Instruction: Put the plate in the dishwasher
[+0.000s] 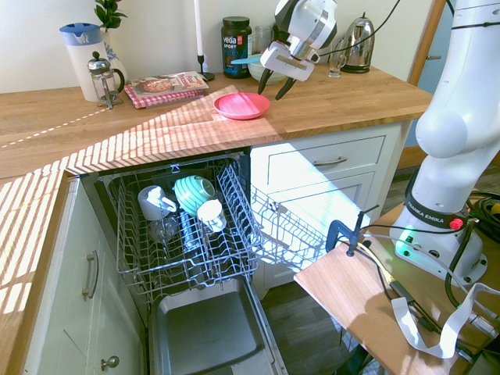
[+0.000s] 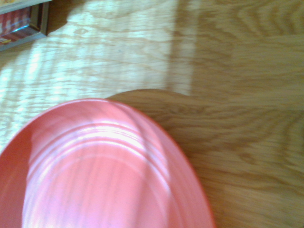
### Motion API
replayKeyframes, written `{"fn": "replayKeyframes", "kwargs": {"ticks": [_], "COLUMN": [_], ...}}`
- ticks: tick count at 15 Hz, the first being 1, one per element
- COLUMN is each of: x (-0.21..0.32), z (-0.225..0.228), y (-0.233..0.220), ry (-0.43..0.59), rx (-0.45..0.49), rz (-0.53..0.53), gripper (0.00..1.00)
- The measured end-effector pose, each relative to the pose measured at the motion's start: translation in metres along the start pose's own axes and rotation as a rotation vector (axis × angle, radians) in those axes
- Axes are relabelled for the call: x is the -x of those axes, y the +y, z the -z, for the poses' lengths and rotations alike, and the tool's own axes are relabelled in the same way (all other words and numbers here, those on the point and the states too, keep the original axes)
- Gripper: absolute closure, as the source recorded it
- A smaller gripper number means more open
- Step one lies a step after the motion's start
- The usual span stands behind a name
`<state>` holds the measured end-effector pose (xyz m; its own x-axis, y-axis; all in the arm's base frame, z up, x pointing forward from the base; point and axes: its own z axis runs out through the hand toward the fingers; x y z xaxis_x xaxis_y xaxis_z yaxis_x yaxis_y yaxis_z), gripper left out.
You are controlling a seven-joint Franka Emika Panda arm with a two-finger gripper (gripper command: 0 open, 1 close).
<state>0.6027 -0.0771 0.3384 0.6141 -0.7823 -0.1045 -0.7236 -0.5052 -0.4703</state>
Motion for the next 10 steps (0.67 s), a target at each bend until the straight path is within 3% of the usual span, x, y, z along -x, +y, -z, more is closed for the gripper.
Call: {"fn": "replayKeyframes", "kwargs": {"ticks": [10], "x": [0.003], "z": [-0.032], "y": [-0.026], "ry": [-0.187], "rx": [0.125], "rz": [0.119], "gripper": [1.0]}}
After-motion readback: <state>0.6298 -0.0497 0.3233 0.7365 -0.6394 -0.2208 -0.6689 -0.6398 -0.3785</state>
